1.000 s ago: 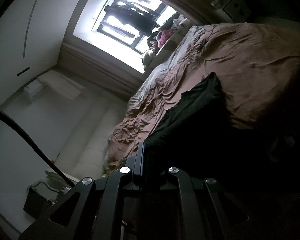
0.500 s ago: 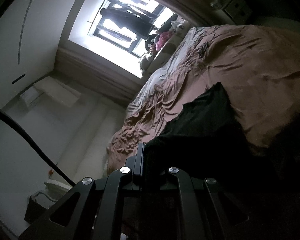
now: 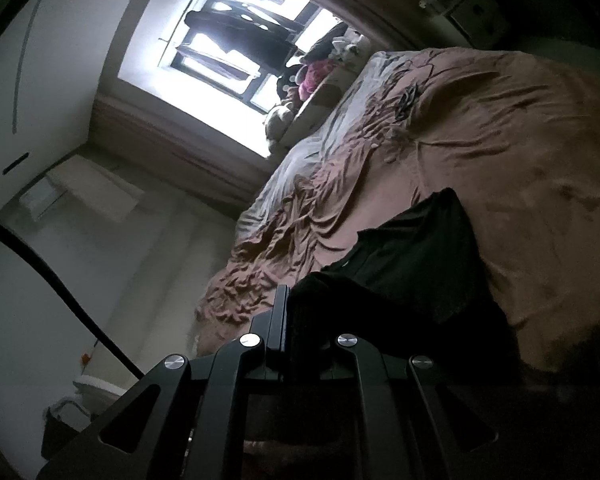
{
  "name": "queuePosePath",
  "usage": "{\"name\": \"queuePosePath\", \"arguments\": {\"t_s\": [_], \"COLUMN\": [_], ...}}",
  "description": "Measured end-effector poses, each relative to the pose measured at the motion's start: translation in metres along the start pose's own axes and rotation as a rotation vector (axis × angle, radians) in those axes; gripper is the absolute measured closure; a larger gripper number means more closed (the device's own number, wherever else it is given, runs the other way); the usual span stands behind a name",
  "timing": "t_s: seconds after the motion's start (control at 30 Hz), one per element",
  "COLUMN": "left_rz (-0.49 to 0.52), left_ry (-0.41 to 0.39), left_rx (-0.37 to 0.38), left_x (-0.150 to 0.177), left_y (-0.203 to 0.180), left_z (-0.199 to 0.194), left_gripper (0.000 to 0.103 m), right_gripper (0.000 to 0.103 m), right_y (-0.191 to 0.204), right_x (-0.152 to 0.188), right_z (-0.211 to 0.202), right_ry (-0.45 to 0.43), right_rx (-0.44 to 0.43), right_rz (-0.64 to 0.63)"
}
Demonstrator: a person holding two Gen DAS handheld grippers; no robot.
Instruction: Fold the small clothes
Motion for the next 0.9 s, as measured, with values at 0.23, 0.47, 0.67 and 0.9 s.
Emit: {"name": "queuePosePath", "arguments": {"t_s": [0.23, 0.47, 0.67, 0.9], "left_rz": [-0.005, -0.014, -0.016, -0.021], "left_ry": [0.034, 0.074, 0.099, 0.119], "left_rx": [-0.073, -0.143, -0.205, -0.239], "left_x": [-0.024, -0.046, -0.059, -0.073], "left_y": [0.014, 0.032, 0.046, 0.051], "left_z": [0.053, 0.107, 0.145, 0.179], "left_gripper": [0.094, 0.094, 0.094, 0.094], "right_gripper": [0.098, 0.098, 0.098, 0.098], "right_y": [-0.017, -0.031, -0.047, -0.061], "right_x": [-0.022, -0.043, -0.058, -0.073], "right_z": [0.046, 0.083, 0.111, 0.135], "right_ry": [0.045, 0.085, 0.112, 0.133], "right_rx": [0.062, 0.117, 0.165, 0.197], "right_rz": [-0.001, 0.019, 0.041, 0.074]}}
Point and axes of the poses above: each gripper's, at about its wrist camera, not at the fingertips, and z roughly the way its jaws point, y to its left, x to its underside, the point moved 2 cm from there along z, roughly the way its jaws point, and after that the axes turned 9 degrees about -x, right-handed, at the moved point
